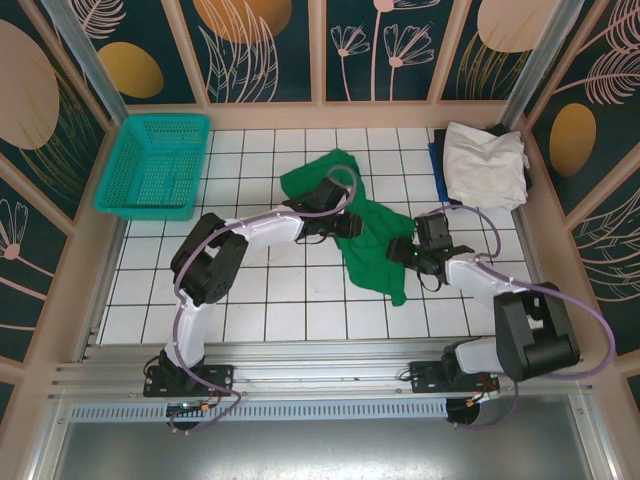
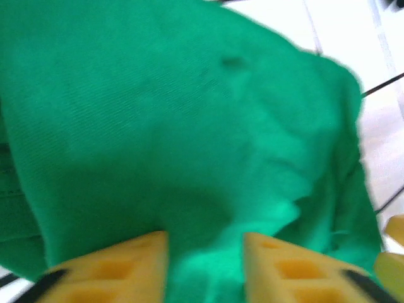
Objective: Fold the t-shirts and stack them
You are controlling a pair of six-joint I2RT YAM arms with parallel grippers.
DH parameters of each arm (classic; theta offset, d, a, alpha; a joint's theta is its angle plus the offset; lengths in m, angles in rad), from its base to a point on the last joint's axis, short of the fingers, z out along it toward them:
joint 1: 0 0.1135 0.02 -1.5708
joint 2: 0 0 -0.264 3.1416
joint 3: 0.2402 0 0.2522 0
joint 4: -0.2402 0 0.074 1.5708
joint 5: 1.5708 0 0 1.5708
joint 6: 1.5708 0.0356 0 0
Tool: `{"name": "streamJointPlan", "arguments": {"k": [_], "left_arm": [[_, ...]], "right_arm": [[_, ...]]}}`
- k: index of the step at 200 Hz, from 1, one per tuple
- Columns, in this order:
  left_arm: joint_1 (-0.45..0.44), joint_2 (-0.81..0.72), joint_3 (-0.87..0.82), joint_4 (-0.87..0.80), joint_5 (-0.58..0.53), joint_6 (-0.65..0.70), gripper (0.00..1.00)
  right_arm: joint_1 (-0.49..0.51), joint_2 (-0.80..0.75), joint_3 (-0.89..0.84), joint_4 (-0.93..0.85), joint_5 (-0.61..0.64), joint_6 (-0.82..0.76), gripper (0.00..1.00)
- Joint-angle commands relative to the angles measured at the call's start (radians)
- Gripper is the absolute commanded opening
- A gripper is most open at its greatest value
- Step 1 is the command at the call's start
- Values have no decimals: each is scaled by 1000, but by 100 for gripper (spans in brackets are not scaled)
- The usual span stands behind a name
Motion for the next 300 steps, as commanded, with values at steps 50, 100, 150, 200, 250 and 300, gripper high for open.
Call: {"name": "streamJointPlan", "arguments": {"k": [50,100,150,200,250,300], "left_arm": [[175,-174,-68,-91,-67,57,0],[263,-458,-232,-162,-238,73,45],[281,-760,-592,-139,-262,-33,66],[93,-711,-764,4,-174,-105,76],[93,-568,-692,-42,-348,-68,77],[148,-474,-609,-11,-302,-42,37]], "right_arm": [[210,120,16,135,-88,131,3],[490,293,324,308,-137,234,4],[486,359,534,115,-131,113,46],[406,108,186,127,-18,147,50],[486,73,48,189,37,186,51],[653,229,202,214,141,190,51]]}}
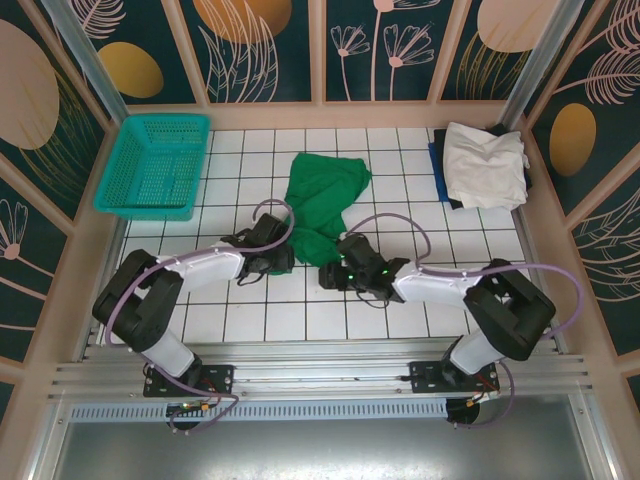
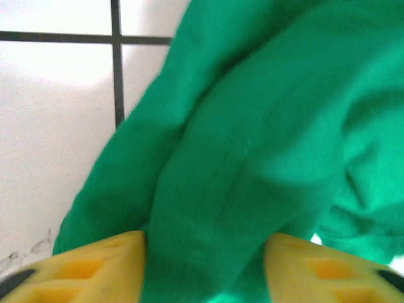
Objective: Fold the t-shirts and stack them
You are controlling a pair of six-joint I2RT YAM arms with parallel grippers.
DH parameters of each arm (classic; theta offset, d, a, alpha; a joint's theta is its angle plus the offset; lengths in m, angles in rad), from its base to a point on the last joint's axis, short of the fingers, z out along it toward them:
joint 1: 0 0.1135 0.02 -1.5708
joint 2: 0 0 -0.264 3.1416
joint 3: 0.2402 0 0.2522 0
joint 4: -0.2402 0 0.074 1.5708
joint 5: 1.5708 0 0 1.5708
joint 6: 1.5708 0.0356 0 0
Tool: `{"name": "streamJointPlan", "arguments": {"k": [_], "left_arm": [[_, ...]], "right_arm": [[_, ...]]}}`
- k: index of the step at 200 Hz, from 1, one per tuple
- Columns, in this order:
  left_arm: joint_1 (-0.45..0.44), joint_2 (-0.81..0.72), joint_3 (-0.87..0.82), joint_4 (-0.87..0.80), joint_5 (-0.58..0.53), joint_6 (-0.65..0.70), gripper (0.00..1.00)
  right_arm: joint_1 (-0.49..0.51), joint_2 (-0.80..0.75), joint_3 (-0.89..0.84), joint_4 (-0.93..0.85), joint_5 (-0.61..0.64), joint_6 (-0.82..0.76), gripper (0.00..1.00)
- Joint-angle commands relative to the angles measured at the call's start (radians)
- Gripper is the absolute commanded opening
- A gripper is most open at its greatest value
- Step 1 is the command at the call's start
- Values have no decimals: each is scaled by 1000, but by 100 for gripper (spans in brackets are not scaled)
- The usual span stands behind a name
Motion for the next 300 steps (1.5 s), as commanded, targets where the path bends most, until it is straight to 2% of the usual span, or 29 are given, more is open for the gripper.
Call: {"name": "streamJointPlan", "arguments": {"k": [1,25,56,82,97,119,134,140,165,183,202,215,235,253,273,289,300], "left_arm": [[27,20,47,17,-2,23,35],[62,4,67,14,29,43,18],[102,-25,90,-1,51,66,0],[114,-45,132,-46,25,86,0],[127,-59,172,-71,16,91,0],[158,-89,237,-128,-17,95,0],[183,-129,299,-178,-63,99,0],[195,-150,328,-197,-81,103,0],[224,-240,478,-278,-199,127,0],[226,-303,596,-315,-297,154,0],[226,-363,697,-321,-374,183,0],[226,-394,743,-294,-419,210,0],[226,-383,806,-232,-485,268,0],[226,-285,899,-184,-491,327,0],[231,-90,1078,-147,-499,409,0],[246,131,1357,-198,-485,465,0],[261,290,1633,-277,-460,482,0]], "right_arm": [[47,69,90,54,72,7,51],[51,177,179,32,110,-12,55],[40,310,300,-87,209,-6,62],[47,387,361,-151,266,-28,63],[51,414,379,-188,304,-47,54],[51,413,405,-276,393,-73,17],[54,356,410,-345,449,-116,4],[54,316,406,-370,470,-136,0],[48,81,375,-482,545,-239,0],[16,-135,375,-524,506,-329,0],[-53,-341,407,-530,406,-402,0],[-137,-453,420,-492,279,-461,0],[-319,-496,450,-423,184,-506,0],[-488,-379,552,-404,117,-535,0],[-606,-162,754,-394,99,-569,0],[-683,29,997,-440,73,-567,0],[-720,147,1187,-497,44,-559,0]]}}
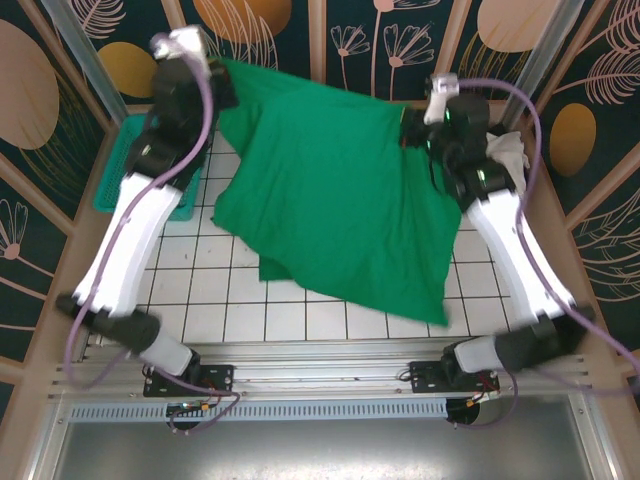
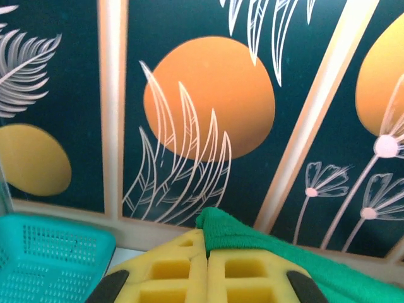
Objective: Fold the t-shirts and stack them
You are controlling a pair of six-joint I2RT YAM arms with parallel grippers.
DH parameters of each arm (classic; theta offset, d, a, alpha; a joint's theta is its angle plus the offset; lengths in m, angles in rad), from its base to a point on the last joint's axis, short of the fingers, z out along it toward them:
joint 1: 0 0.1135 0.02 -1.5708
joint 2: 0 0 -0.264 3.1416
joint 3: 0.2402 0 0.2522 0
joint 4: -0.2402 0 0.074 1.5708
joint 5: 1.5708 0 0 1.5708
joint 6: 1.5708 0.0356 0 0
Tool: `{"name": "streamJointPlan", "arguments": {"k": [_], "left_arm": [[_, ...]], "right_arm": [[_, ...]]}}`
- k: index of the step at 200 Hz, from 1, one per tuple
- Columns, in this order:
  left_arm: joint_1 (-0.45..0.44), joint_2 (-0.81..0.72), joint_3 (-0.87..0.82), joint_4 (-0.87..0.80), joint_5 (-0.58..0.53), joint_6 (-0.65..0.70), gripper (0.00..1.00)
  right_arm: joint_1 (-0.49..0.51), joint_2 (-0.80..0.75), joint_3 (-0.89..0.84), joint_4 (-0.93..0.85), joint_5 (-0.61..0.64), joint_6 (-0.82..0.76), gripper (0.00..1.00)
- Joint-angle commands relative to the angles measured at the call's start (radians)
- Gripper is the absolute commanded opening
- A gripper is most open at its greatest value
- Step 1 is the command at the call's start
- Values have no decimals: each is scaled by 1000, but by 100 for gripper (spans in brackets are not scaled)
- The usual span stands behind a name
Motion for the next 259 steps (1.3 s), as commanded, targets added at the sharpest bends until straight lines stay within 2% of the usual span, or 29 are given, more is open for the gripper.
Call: {"name": "streamJointPlan", "arguments": {"k": [1,14,24,32,40,54,71,97,108,132,163,171,181,190,199,210,218,224,236,259], "left_arm": [[62,268,402,-37,-104,104,0],[75,423,711,-93,-63,130,0],[75,447,786,-65,-53,154,0],[75,398,721,-3,-53,169,0],[76,311,583,87,-60,176,0],[76,142,311,256,-51,186,0],[75,-2,149,312,-16,159,0],[76,-170,-50,330,90,116,0],[76,-247,-170,339,134,90,0],[76,-467,-603,374,255,-32,0],[75,-789,-1206,430,350,-295,0],[75,-853,-1324,406,350,-362,0],[73,-913,-1433,359,348,-431,20],[74,-954,-1481,296,326,-475,30],[75,-995,-1506,252,294,-494,41],[74,-1038,-1525,228,247,-505,63],[73,-1051,-1527,230,237,-491,63],[74,-1050,-1517,227,226,-475,62],[74,-1017,-1498,230,198,-470,67],[74,-828,-1434,291,267,-430,71]], "right_arm": [[-120,207,281,-144,17,-35,0],[-146,321,505,-229,-9,-26,0],[-155,395,669,-304,-26,-28,0],[-157,435,776,-359,-34,-27,0],[-156,457,846,-394,-40,-26,0],[-155,440,854,-414,-43,-27,0],[-148,336,690,-373,-47,-29,0],[-132,65,203,-178,-90,-18,0],[-111,-50,0,-116,-56,9,0],[-29,-250,-463,31,-36,55,0],[74,-351,-835,54,-15,184,0],[86,-362,-894,44,-31,211,1],[97,-371,-949,38,-68,248,14],[101,-374,-984,31,-135,259,30],[107,-379,-992,4,-158,281,38],[111,-393,-980,-31,-168,290,48],[113,-406,-961,-57,-161,291,56],[112,-414,-940,-75,-142,291,58],[110,-424,-904,-86,-101,281,62],[105,-375,-867,-36,-1,272,68]]}}
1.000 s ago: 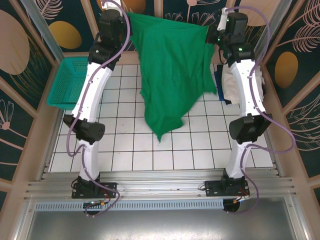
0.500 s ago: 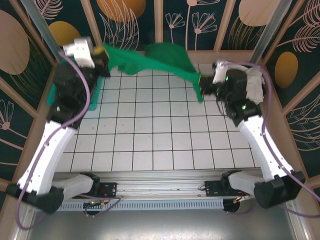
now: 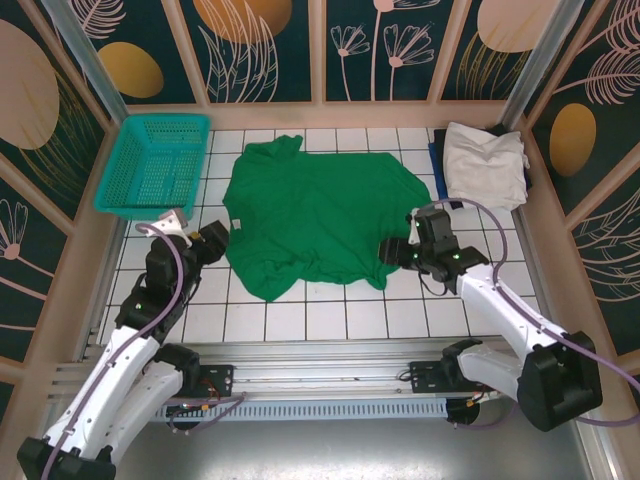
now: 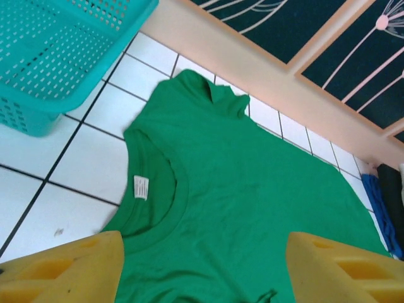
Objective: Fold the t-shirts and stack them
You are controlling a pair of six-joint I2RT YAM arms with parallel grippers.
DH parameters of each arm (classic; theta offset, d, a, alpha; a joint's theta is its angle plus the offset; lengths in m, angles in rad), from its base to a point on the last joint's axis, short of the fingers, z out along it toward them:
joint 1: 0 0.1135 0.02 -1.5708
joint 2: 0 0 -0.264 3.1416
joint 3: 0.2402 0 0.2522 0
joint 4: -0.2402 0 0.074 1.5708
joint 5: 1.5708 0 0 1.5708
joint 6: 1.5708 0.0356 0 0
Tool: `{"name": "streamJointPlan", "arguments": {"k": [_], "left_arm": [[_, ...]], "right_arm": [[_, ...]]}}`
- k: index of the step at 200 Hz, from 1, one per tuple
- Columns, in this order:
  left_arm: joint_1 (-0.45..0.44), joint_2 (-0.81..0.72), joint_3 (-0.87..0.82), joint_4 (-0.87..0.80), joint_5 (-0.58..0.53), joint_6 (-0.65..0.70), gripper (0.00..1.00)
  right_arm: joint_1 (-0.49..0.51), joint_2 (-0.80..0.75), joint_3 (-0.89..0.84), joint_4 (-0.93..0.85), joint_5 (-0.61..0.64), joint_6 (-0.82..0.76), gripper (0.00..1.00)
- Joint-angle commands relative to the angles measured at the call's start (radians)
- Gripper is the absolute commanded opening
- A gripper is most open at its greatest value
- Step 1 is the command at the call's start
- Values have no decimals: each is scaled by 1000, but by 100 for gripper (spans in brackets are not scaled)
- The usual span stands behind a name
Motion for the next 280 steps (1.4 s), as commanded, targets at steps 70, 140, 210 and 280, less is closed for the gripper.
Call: {"name": "streamJointPlan", "arguments": {"k": [70,140,210,280], "left_arm": [[5,918,450,167,120,131,68],[13,1370,768,67,66,155,59],[70,1391,762,65,70,164,58],[92,1433,785,62,85,154,56]], "right_arm": [[-79,422,142,87,232,20,65],[-92,514,161,123,243,45,23],[-108,555,154,192,149,58,34],[-110,499,185,85,200,46,3]]}}
